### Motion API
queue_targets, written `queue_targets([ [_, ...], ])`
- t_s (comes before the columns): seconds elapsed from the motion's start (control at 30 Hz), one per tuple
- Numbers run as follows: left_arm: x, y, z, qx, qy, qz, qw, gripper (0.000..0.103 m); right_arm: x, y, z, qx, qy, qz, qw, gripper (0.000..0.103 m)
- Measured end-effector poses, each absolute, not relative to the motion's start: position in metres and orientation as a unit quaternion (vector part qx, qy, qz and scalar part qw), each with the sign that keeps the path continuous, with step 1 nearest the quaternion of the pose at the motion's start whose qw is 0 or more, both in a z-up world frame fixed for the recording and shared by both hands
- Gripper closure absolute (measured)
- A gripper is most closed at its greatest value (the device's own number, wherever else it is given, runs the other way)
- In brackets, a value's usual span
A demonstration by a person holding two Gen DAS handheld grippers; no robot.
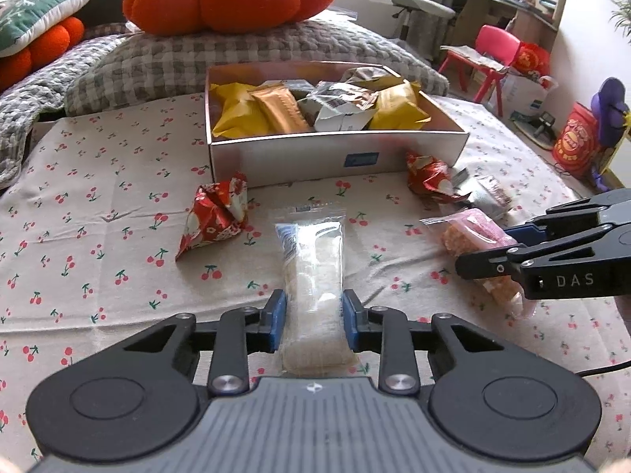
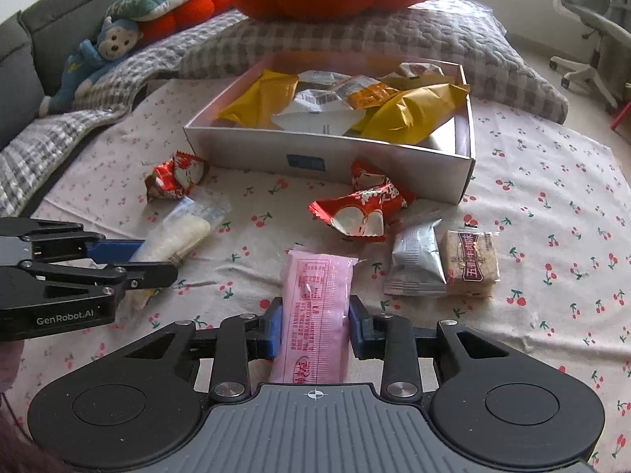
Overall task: Organize snacks
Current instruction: 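Carry rice-cake packet and pink wafer packet over the box and lower inside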
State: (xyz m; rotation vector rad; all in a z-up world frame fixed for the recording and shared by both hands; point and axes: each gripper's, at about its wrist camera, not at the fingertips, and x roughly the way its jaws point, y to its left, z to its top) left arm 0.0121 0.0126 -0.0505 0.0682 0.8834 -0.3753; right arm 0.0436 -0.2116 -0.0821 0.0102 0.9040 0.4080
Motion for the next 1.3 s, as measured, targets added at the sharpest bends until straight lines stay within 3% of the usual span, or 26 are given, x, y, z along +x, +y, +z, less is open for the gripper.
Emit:
queue_targets([
  [0.33,0.017,0.012,-0.037,-0.005,0.434,-0.185,0.882,0.085,0.039,-0.221,-0.055,0.031,0.411,0.202,0.889,0.071],
  [1.3,0.09,0.006,0.013,-0.098,0.35,-0.152,0.919,0.086,0.109,-0.234,-0.01,0.131,0.353,0.139,0.916,0.071],
])
